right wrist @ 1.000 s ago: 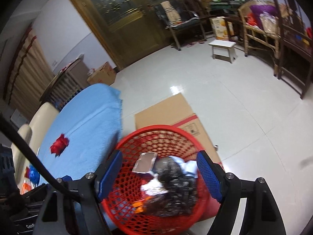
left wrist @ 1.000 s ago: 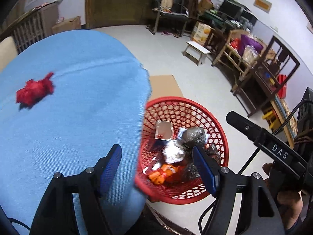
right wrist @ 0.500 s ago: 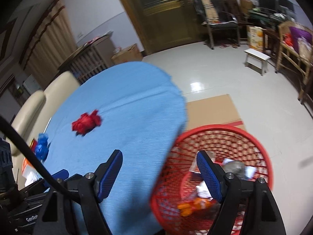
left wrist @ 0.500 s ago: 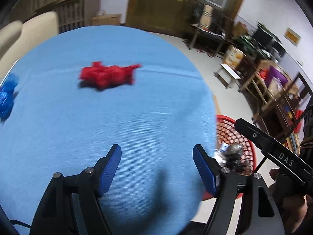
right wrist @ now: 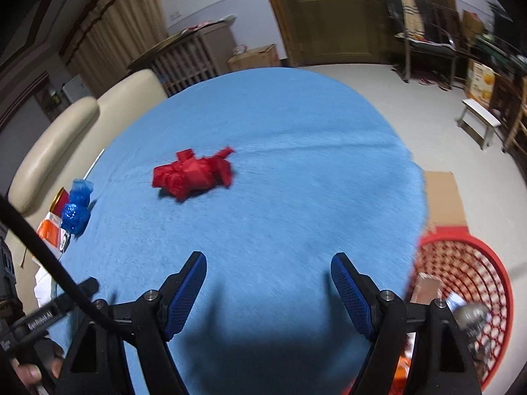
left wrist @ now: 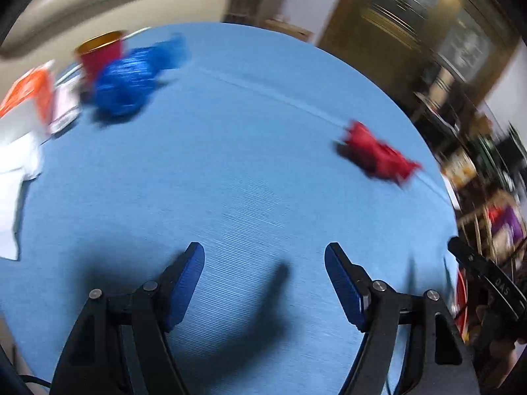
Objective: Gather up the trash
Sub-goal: 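Move both open grippers back over the table toward the remaining trash, then grasp the blue plastic bag with left gripper while right grasps red bag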
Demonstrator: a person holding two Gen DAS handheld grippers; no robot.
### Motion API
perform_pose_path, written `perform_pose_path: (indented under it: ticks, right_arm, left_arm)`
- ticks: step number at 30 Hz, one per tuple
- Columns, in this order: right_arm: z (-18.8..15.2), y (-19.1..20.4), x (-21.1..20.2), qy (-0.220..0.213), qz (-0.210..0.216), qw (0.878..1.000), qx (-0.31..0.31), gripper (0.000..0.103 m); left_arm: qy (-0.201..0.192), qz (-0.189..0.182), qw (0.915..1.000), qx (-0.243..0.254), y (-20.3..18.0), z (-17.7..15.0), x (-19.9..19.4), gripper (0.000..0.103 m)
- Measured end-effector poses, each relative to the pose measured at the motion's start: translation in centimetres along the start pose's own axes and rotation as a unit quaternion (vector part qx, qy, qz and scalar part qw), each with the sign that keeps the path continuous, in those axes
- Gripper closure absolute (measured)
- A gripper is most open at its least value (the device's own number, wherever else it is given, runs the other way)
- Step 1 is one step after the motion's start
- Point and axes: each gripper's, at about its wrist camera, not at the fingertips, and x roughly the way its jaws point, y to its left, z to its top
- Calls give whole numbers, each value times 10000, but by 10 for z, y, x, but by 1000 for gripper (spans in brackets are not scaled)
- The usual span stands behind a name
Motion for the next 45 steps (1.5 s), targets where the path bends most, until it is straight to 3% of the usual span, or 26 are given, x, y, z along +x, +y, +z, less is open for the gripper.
perform_pose_path:
  ticks: [6, 10, 13, 17, 18, 20, 23, 30, 32, 33, 34, 45]
  right_arm:
    - [34, 39, 31, -30, 242, 9992, -312, 19]
    - [61, 76, 51, -138, 323, 9956, -866, 17]
    - [76, 108, 71, -172, 218, 9858, -1654, 16]
    - [75, 127, 107, 155, -76, 9721, -2341, 17]
    - [73, 127, 114, 230, -72, 9712, -2369, 17]
    - [70, 123, 118, 163, -117, 9723, -2327, 32]
    - [70, 117, 118, 94, -194, 9730, -2298, 43]
    - [73, 113, 119, 111, -58, 9747, -2230, 46]
    - [74, 112, 119, 117, -36, 9754, -2202, 47]
    - [72, 113, 119, 117, -27, 9756, -2191, 48]
    - [72, 112, 118, 120, -8, 9762, -2164, 49]
    - [61, 96, 75, 24, 239, 9848, -1720, 52]
  left_arm:
    - [-211, 205, 9986, -448, 43, 21, -4, 27]
    - [-333, 350, 9973, -550, 67, 37, -6, 27]
    - [-455, 486, 9960, -589, 83, 52, -8, 27]
    - [-624, 647, 9922, -859, 109, 82, -5, 27]
    - [-674, 664, 9913, -918, 114, 88, -5, 27]
    - [-715, 702, 9903, -965, 121, 102, 2, 23]
    - [-692, 720, 9902, -978, 124, 118, 19, 23]
    - [-619, 1027, 9856, -1194, 123, 139, 54, 23]
    - [-650, 943, 9863, -1183, 124, 140, 61, 23]
    - [-646, 890, 9874, -1134, 121, 140, 64, 29]
    - [-618, 886, 9882, -1087, 121, 137, 65, 47]
    - [-634, 799, 9919, -762, 87, 109, 35, 51]
